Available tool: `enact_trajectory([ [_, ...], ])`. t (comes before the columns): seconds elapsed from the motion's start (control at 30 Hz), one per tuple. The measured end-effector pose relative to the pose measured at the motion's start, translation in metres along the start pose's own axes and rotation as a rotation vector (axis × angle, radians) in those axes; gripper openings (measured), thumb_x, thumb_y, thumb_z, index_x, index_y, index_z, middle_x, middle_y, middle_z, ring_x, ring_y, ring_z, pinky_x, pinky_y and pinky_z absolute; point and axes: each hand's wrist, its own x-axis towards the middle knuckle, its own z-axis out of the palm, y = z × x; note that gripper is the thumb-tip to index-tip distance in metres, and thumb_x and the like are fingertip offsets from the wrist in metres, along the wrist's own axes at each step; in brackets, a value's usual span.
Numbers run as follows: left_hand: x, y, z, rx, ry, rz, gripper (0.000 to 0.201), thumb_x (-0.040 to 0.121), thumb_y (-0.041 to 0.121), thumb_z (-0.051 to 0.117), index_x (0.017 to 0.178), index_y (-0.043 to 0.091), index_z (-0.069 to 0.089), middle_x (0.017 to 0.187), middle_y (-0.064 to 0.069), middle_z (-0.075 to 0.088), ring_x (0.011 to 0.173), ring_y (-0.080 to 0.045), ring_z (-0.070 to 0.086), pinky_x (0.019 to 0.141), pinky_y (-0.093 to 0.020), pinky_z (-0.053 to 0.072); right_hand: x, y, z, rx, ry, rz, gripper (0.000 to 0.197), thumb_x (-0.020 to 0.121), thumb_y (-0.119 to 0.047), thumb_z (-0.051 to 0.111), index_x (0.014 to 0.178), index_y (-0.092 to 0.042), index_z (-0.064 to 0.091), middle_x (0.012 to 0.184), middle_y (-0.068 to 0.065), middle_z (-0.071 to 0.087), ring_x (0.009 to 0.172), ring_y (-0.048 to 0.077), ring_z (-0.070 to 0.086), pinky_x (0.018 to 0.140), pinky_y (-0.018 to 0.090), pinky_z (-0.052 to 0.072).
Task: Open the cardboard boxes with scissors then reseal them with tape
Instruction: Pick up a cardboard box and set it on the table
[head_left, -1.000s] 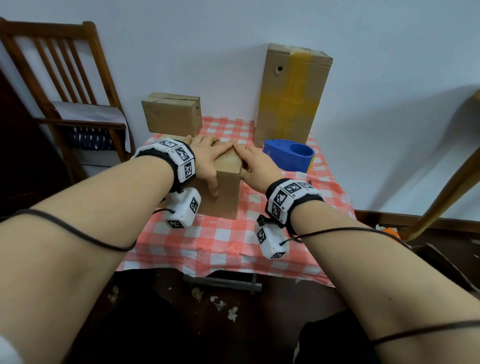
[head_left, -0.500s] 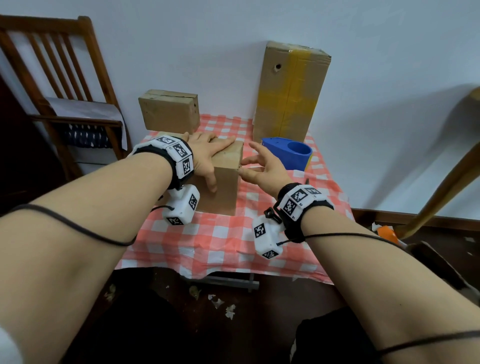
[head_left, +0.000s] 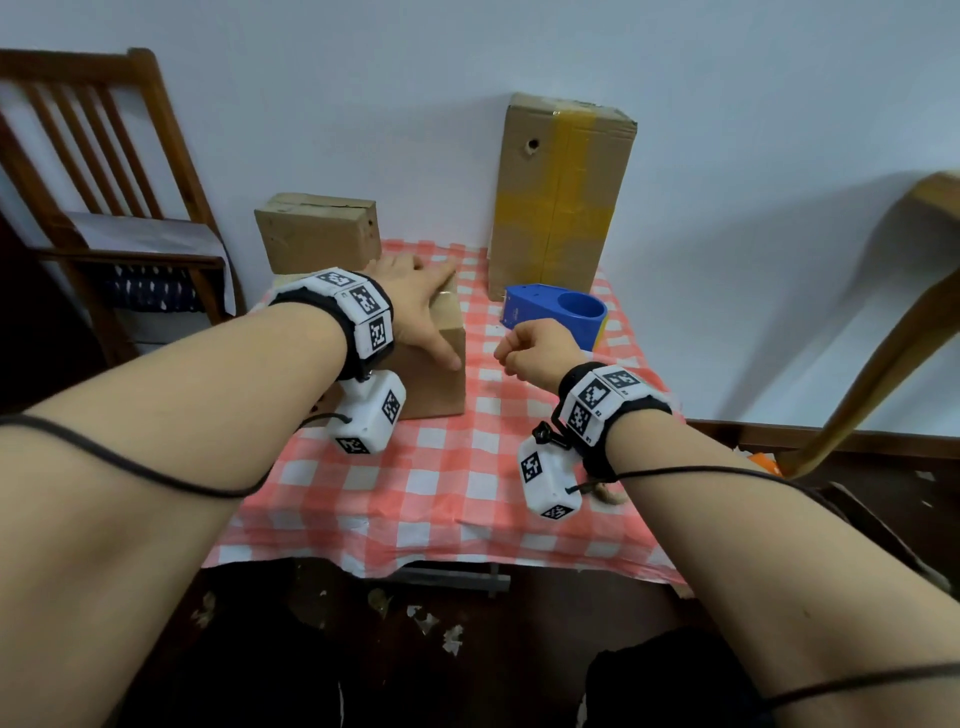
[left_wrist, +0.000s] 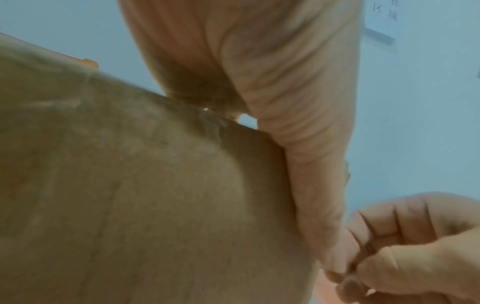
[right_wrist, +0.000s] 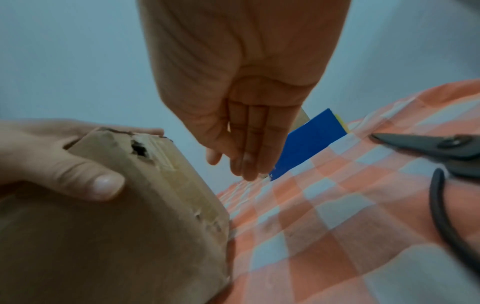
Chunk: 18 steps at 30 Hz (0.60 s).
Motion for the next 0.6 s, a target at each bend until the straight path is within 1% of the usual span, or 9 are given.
enact_trajectory([
  [0.03, 0.004, -0.001, 0.002, 0.02, -0.017, -0.014, 0.127, 0.05, 0.077, 0.074, 0.151, 0.034, 0.009, 0.148, -0.012, 0.027, 0.137, -0.033, 0.023, 0.113, -0.052, 0.019, 0.003, 0.005, -0.004, -0.043, 0.002, 0.021, 0.033, 0.084, 0.009, 0.045, 0.069, -0.015, 0.061, 0.081, -0.004, 0.064, 0.089, 0.019, 0.059, 0.088, 0.037, 0.052],
  [0.07, 0.007, -0.001, 0.005, 0.024, -0.047, -0.015, 0.127, 0.052, 0.076, 0.073, 0.151, 0.033, 0.006, 0.151, -0.01, 0.024, 0.14, -0.032, 0.02, 0.114, -0.054, 0.013, 0.006, 0.009, -0.008, -0.077, 0.005, 0.041, 0.03, 0.084, 0.01, 0.044, 0.074, -0.01, 0.065, 0.091, 0.0, 0.067, 0.092, 0.019, 0.059, 0.09, 0.038, 0.051],
  [0.13, 0.01, -0.001, 0.012, 0.0, -0.082, 0.007, 0.124, 0.059, 0.069, 0.075, 0.152, 0.03, 0.002, 0.154, -0.008, 0.019, 0.143, -0.028, 0.017, 0.115, -0.055, 0.006, 0.012, 0.016, -0.016, -0.13, 0.029, 0.072, 0.029, 0.084, 0.01, 0.044, 0.09, -0.004, 0.069, 0.109, 0.006, 0.067, 0.101, 0.021, 0.059, 0.095, 0.038, 0.049],
  [0.2, 0.01, 0.0, 0.013, -0.015, -0.078, 0.027, 0.125, 0.061, 0.06, 0.079, 0.153, 0.026, 0.002, 0.153, -0.007, 0.019, 0.142, -0.027, 0.017, 0.115, -0.055, 0.005, 0.016, 0.02, -0.022, -0.162, 0.042, 0.088, 0.031, 0.084, 0.01, 0.044, 0.098, -0.004, 0.069, 0.115, 0.007, 0.066, 0.11, 0.022, 0.057, 0.099, 0.037, 0.046],
  [0.27, 0.01, -0.002, 0.011, -0.006, -0.079, 0.042, 0.129, 0.057, 0.052, 0.085, 0.153, 0.023, 0.004, 0.152, -0.008, 0.021, 0.14, -0.028, 0.02, 0.114, -0.052, 0.009, 0.019, 0.021, -0.024, -0.156, 0.036, 0.083, 0.033, 0.085, 0.01, 0.045, 0.101, -0.005, 0.069, 0.118, 0.007, 0.065, 0.113, 0.022, 0.057, 0.1, 0.036, 0.046],
  [0.33, 0.011, -0.004, 0.009, -0.001, -0.081, 0.071, 0.132, 0.055, 0.044, 0.089, 0.153, 0.019, 0.005, 0.151, -0.008, 0.021, 0.139, -0.028, 0.02, 0.115, -0.049, 0.01, 0.02, 0.019, -0.021, -0.089, 0.013, 0.04, 0.033, 0.086, 0.011, 0.047, 0.104, -0.006, 0.068, 0.116, 0.007, 0.065, 0.109, 0.021, 0.058, 0.098, 0.036, 0.048],
  [0.43, 0.01, -0.005, 0.008, -0.001, -0.075, 0.132, 0.137, 0.053, 0.035, 0.091, 0.153, 0.021, -0.001, 0.152, -0.007, 0.016, 0.14, -0.028, 0.016, 0.115, -0.047, 0.007, 0.011, 0.007, -0.013, 0.07, -0.032, -0.08, 0.032, 0.084, 0.013, 0.05, 0.099, -0.009, 0.068, 0.103, 0.007, 0.065, 0.094, 0.018, 0.06, 0.084, 0.033, 0.055],
  [0.5, 0.009, -0.003, 0.007, 0.014, -0.059, 0.16, 0.138, 0.052, 0.03, 0.091, 0.153, 0.024, -0.003, 0.151, -0.007, 0.016, 0.138, -0.028, 0.017, 0.114, -0.047, 0.006, 0.006, -0.002, -0.007, 0.147, -0.07, -0.137, 0.032, 0.082, 0.015, 0.051, 0.096, -0.01, 0.067, 0.094, 0.007, 0.061, 0.084, 0.017, 0.057, 0.076, 0.031, 0.055],
  [0.6, 0.003, -0.002, 0.003, 0.028, -0.035, 0.155, 0.142, 0.051, 0.024, 0.091, 0.152, 0.024, -0.01, 0.149, -0.008, 0.015, 0.138, -0.029, 0.018, 0.116, -0.051, 0.007, -0.001, -0.01, 0.0, 0.23, -0.088, -0.182, 0.036, 0.08, 0.017, 0.051, 0.095, -0.01, 0.068, 0.087, 0.006, 0.059, 0.075, 0.016, 0.054, 0.068, 0.025, 0.053],
])
